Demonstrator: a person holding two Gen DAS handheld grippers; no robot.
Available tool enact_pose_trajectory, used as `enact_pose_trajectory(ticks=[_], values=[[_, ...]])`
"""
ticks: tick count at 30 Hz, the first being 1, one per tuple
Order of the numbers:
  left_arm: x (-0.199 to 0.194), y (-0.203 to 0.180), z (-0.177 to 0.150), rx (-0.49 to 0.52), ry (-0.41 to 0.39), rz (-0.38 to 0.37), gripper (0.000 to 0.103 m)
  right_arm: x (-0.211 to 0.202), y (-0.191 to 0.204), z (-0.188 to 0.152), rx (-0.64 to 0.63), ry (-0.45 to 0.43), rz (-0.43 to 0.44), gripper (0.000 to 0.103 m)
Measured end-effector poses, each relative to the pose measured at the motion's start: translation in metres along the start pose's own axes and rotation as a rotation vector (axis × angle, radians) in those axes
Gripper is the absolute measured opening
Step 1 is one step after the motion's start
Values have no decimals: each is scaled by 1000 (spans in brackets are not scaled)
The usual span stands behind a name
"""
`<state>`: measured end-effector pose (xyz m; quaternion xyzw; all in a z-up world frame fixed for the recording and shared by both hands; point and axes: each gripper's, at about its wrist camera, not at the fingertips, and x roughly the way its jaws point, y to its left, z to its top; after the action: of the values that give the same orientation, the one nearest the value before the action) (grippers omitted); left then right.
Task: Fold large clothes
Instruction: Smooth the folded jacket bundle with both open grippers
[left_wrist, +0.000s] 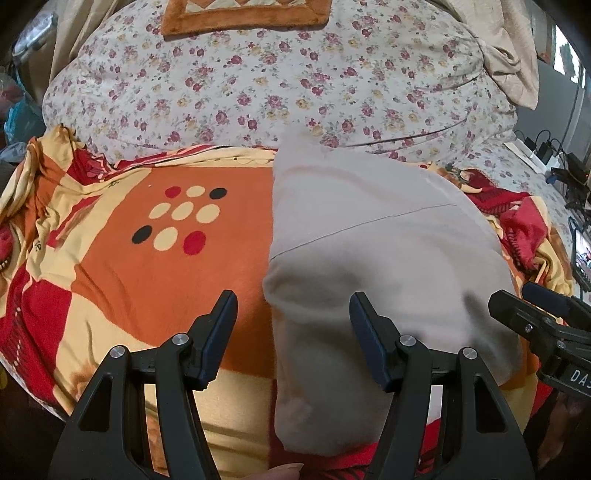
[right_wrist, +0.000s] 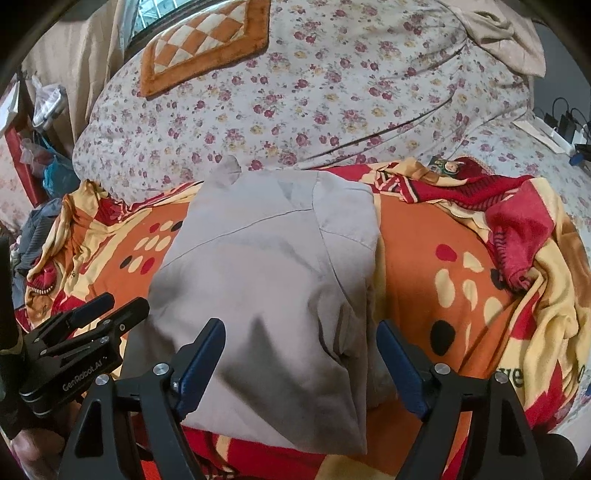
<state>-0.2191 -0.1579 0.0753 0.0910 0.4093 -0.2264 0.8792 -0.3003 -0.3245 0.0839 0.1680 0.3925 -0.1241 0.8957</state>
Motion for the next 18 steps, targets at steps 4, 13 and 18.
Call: enact_pose_trajectory(ticks=[4,13,18], values=[[1,-1,-1,4,1,4,63,5,0,1,-4,12,6,82],[2,-1,-2,3,3,7,63,9,2,-1,4,19,6,82],[2,-2,-2,5,2,9,63,9,2,-1,5,21,6,82]])
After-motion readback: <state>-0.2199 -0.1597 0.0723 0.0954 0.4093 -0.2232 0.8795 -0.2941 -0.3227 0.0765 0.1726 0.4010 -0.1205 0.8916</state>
